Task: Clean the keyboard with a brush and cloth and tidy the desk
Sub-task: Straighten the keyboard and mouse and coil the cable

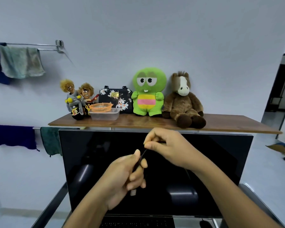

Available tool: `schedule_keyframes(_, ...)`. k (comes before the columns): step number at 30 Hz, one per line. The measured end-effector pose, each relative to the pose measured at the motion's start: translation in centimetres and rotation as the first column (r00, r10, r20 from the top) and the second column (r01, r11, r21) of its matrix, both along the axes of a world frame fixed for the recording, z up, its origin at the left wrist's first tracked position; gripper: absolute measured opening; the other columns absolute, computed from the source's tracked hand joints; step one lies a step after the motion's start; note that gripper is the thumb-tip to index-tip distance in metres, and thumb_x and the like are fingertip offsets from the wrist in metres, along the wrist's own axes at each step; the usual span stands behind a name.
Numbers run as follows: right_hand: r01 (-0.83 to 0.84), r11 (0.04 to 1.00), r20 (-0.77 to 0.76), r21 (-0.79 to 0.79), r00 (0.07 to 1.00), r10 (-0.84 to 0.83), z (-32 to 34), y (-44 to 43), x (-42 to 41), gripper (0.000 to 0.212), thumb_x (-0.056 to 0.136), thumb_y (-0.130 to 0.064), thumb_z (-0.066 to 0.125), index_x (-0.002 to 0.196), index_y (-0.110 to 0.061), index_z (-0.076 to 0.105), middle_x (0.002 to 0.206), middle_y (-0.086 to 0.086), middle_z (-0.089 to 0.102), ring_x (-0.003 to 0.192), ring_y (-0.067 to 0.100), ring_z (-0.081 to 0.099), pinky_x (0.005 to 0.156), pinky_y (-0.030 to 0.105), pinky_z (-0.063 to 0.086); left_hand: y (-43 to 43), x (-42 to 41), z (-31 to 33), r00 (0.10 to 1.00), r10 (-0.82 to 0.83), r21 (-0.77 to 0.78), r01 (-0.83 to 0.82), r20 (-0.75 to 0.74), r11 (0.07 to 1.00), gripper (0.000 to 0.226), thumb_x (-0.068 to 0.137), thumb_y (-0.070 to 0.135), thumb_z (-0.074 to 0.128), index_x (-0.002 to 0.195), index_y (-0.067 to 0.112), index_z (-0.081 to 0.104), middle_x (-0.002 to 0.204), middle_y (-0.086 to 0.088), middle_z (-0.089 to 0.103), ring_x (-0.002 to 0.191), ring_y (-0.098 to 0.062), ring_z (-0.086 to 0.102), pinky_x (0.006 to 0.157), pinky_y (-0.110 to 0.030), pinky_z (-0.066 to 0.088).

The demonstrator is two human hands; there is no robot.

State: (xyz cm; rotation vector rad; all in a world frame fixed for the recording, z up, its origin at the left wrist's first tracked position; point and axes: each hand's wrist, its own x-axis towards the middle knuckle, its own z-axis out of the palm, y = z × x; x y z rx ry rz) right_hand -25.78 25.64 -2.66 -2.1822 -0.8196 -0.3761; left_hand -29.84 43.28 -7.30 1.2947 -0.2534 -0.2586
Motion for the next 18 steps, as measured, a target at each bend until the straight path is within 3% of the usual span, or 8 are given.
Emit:
schedule_keyframes(3,-0.003,0.986,-0.023,0.169,1.000,0.007,-1.7,0.7,0.8,0.011,0.096,-0.017,0.060,0.089,-0.021,0.067,0.076,-0.010,0.062,0.071,-0.002,0.052,0.069,0.017,0.043,-0.7,-1.0,1.9,0.989,-0.097,-0.467,0.032,-0.116,0.884,0.034,0.098,0.030,0.044,0.072,0.011,0.055,0.046,0.006,0.025,0.035,-0.009,0.024,0.057,-0.029,0.044)
schedule_keyframes(7,0.049,0.999,-0.153,0.021,0.987,-0.045,-5.5,2.3,-0.2,0.037,0.102,-0.014,0.047,0.083,-0.042,0.063,0.063,-0.014,0.051,0.058,-0.004,0.047,0.058,0.011,0.035,-1.1,0.2,3.8,0.986,0.152,-0.664,-0.156,-0.064,0.731,0.034,0.102,0.032,0.038,0.076,0.015,0.049,0.049,0.006,0.034,0.041,-0.011,0.041,0.073,-0.029,0.045)
schedule_keyframes(9,-0.032,0.971,-0.256,-0.237,0.966,-0.030,-6.4,2.4,-1.3,0.025,0.103,-0.012,0.042,0.107,-0.024,0.063,0.076,-0.011,0.053,0.061,-0.004,0.048,0.056,0.010,0.036,-1.2,1.5,3.8,0.938,0.346,-0.574,-0.276,0.015,0.771,0.033,0.103,0.032,0.038,0.079,0.012,0.050,0.052,0.001,0.050,0.055,-0.019,0.062,0.078,-0.035,0.050)
schedule_keyframes(11,-0.079,0.873,-0.212,-0.481,0.977,-0.028,-6.3,2.6,-2.0,0.022,0.102,-0.013,0.041,0.118,-0.015,0.056,0.099,-0.001,0.060,0.074,0.000,0.054,0.062,0.012,0.042,-1.0,2.8,2.8,0.824,0.494,-0.228,-0.444,0.276,0.867,0.033,0.104,0.027,0.039,0.081,0.008,0.053,0.059,-0.004,0.067,0.075,-0.021,0.072,0.082,-0.035,0.052)
schedule_keyframes(13,-0.027,0.837,-0.032,-0.547,0.999,0.012,-4.7,2.6,-2.7,0.017,0.100,-0.020,0.046,0.109,-0.014,0.061,0.110,0.006,0.063,0.092,0.020,0.062,0.080,0.032,0.052,-0.6,3.5,1.4,0.697,0.325,0.287,-0.608,0.639,0.741,0.031,0.102,0.027,0.043,0.077,0.013,0.055,0.064,0.001,0.070,0.071,-0.011,0.068,0.077,-0.031,0.051)
schedule_keyframes(14,-0.004,0.849,0.059,-0.528,0.997,0.042,-3.4,2.4,-2.9,0.017,0.098,-0.023,0.051,0.103,-0.014,0.065,0.107,0.006,0.065,0.096,0.023,0.062,0.085,0.036,0.051,-0.4,3.4,0.8,0.698,0.180,0.452,-0.616,0.694,0.645,0.032,0.101,0.031,0.044,0.073,0.017,0.054,0.061,0.002,0.068,0.064,-0.012,0.065,0.071,-0.032,0.051)
schedule_keyframes(15,0.002,0.871,0.122,-0.492,0.990,0.067,-2.1,1.9,-3.1,0.016,0.095,-0.025,0.057,0.097,-0.016,0.069,0.102,0.003,0.066,0.095,0.020,0.062,0.086,0.034,0.050,-0.3,3.3,0.2,0.743,0.103,0.534,-0.562,0.661,0.631,0.037,0.100,0.035,0.043,0.069,0.017,0.053,0.055,0.000,0.063,0.056,-0.016,0.061,0.065,-0.032,0.051)
schedule_keyframes(18,-0.029,0.962,0.161,-0.271,0.984,0.075,1.0,-0.5,-2.4,0.006,0.088,-0.025,0.071,0.089,-0.020,0.074,0.087,-0.003,0.065,0.083,0.009,0.062,0.078,0.026,0.049,-0.8,2.0,-0.6,0.924,0.053,0.435,-0.228,0.378,0.871,0.049,0.101,0.044,0.036,0.069,0.011,0.052,0.041,-0.008,0.044,0.037,-0.022,0.043,0.064,-0.037,0.053)
